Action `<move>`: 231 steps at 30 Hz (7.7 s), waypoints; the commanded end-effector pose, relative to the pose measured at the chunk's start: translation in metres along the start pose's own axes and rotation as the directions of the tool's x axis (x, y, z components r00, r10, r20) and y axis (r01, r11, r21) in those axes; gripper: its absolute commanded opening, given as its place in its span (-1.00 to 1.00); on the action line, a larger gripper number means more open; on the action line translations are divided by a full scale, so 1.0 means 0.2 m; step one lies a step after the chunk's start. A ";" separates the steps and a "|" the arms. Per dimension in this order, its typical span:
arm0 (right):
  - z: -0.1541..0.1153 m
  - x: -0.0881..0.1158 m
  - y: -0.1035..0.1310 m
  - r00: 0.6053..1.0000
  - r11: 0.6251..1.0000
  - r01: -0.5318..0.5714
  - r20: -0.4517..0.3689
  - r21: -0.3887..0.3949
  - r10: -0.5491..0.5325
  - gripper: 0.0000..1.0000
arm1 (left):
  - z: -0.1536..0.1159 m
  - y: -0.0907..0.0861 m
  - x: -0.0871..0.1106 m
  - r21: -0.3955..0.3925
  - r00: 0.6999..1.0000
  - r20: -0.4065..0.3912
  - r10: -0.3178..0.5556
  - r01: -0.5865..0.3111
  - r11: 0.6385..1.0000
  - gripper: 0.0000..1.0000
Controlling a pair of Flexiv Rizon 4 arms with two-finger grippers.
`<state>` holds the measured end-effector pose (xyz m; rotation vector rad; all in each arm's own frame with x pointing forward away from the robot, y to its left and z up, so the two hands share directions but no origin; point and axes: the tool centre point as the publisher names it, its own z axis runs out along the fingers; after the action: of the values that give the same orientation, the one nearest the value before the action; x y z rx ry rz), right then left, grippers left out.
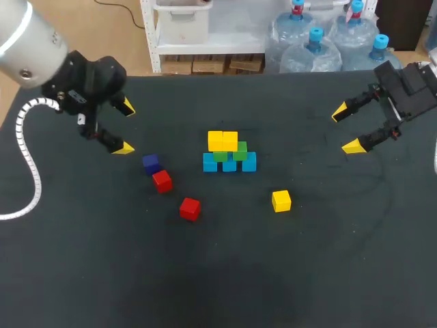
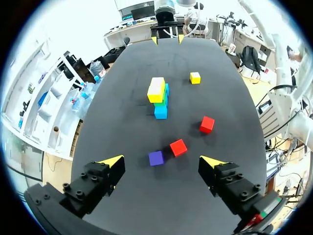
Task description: Place the blue cubes, place green cubes on the blue cubes, place the yellow cubes on the green cubes, then place the red cubes on the yellow cubes, and place purple cube on the red cubes.
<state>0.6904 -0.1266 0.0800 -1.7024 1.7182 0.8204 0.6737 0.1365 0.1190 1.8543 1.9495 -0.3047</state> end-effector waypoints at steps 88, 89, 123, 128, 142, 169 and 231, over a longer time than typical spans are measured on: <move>0.64 -0.02 0.45 0.989 0.990 0.121 0.096 -0.068 -0.115 1.00 | 0.00 0.00 0.00 0.001 1.000 0.004 0.002 -0.002 1.000 1.00; 0.64 -0.02 0.45 0.989 0.991 0.119 0.098 -0.068 -0.112 1.00 | 0.00 0.00 0.00 0.001 1.000 0.004 0.002 -0.002 1.000 1.00; 0.74 -0.02 0.46 0.990 0.992 0.093 0.117 -0.089 -0.083 0.69 | 0.00 0.00 0.00 0.001 1.000 0.004 0.002 -0.002 1.000 1.00; 0.72 -0.03 0.45 0.990 0.991 0.098 0.115 -0.087 -0.088 0.73 | 0.00 0.00 0.00 0.001 1.000 0.004 0.002 -0.002 1.000 1.00; 0.74 -0.03 0.45 0.989 0.991 0.096 0.123 -0.092 -0.084 -0.17 | 0.00 0.00 0.00 0.001 1.000 0.004 0.002 -0.002 1.000 1.00; 0.57 -0.23 0.31 0.989 0.991 0.128 0.075 -0.027 -0.125 -1.00 | 0.00 0.00 0.00 0.001 1.000 0.004 0.002 -0.002 1.000 1.00; 0.69 -0.50 -0.10 0.988 0.995 0.069 0.133 0.071 -0.078 -1.00 | 0.00 0.00 0.00 0.001 1.000 0.004 0.002 -0.002 1.000 1.00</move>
<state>0.7070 0.0405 0.0678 -1.6148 1.5641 0.8152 0.6739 0.1361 0.1190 1.8535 1.9513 -0.3039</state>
